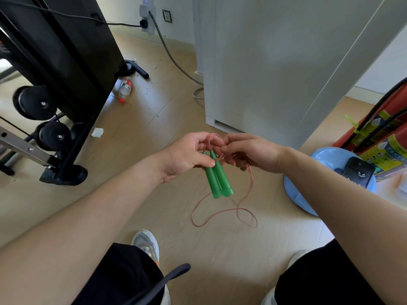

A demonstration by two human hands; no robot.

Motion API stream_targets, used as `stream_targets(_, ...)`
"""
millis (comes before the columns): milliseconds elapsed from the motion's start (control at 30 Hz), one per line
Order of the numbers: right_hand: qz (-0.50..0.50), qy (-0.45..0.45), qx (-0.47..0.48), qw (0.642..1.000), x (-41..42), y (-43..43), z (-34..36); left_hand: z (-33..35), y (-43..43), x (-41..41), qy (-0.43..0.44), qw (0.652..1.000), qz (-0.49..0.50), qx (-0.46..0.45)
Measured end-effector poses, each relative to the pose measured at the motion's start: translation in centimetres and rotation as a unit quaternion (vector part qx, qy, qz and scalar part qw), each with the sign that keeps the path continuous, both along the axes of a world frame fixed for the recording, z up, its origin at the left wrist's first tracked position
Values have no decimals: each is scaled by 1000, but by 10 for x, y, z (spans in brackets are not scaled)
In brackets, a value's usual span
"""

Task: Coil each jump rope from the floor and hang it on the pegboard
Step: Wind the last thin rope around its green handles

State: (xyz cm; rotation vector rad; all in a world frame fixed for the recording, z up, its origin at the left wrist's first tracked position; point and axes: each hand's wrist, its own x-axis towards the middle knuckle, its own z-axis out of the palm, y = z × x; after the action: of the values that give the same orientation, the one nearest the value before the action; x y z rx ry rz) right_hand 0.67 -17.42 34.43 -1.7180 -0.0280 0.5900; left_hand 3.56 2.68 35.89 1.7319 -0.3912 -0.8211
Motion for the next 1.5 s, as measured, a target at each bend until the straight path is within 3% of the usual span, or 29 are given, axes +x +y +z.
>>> stream_targets(333,-24,-18,-62,998,-1,9,0,-4,-5,-4,43,998,41,19)
stream_targets(667,-61,-3,-25,998,-2,14,6,-17,-9,0,-38,988,119,93)
stream_targets(1033,-125,25,-53,990,-4,23,0,-20,-11,-3,-23,983,126,129)
stream_targets(1267,-136,-9,-101,986,-9,29,1,-17,-9,0,-38,983,88,154)
stream_targets(1500,-122,-91,-177,972,-11,32,2,-20,-12,-1,-3,982,139,124)
